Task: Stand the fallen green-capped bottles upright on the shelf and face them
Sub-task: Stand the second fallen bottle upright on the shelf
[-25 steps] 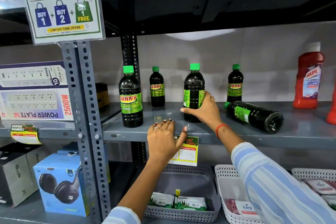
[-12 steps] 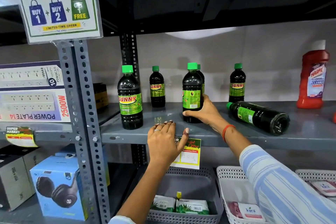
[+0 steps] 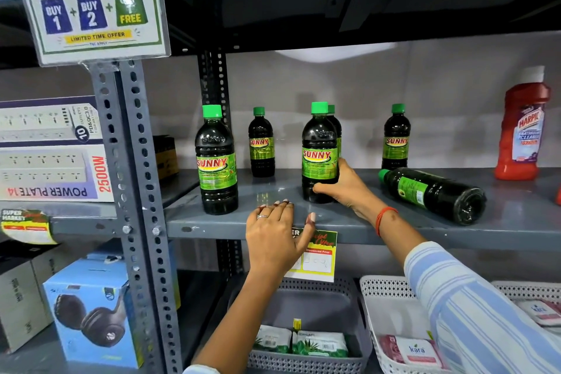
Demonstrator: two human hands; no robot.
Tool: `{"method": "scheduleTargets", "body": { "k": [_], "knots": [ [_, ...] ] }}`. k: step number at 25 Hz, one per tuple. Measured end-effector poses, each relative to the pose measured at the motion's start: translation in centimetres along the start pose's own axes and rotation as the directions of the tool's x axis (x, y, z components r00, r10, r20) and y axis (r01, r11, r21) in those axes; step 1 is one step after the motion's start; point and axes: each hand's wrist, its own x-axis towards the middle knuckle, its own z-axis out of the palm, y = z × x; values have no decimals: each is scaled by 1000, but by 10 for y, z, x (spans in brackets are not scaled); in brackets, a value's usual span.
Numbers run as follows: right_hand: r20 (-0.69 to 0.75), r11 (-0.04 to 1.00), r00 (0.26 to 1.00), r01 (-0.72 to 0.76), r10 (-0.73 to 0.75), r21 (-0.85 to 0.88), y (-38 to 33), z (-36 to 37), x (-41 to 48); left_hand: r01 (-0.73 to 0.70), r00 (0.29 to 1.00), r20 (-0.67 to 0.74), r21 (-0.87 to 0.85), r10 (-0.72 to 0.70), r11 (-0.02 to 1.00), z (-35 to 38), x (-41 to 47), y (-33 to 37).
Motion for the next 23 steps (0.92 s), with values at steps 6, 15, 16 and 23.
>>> {"method": "scheduleTargets", "body": {
  "k": [6,15,16,23],
  "knots": [
    [4,997,1000,11,-11,74,3,0,2,-12,999,-32,-6,12,1000,1,-1,0],
    [84,993,996,22,-32,113,-2,-2,-13,33,998,50,-52,-31,998,0,-1,1],
    [89,994,995,33,-42,104,-3,-2,-17,41,997,73,-44,-37,998,-1,-1,2],
    [110,992,990,77,-88,98,-8,-3,-32,63,997,47,-39,-61,997,-7,0,15]
  ]
}}
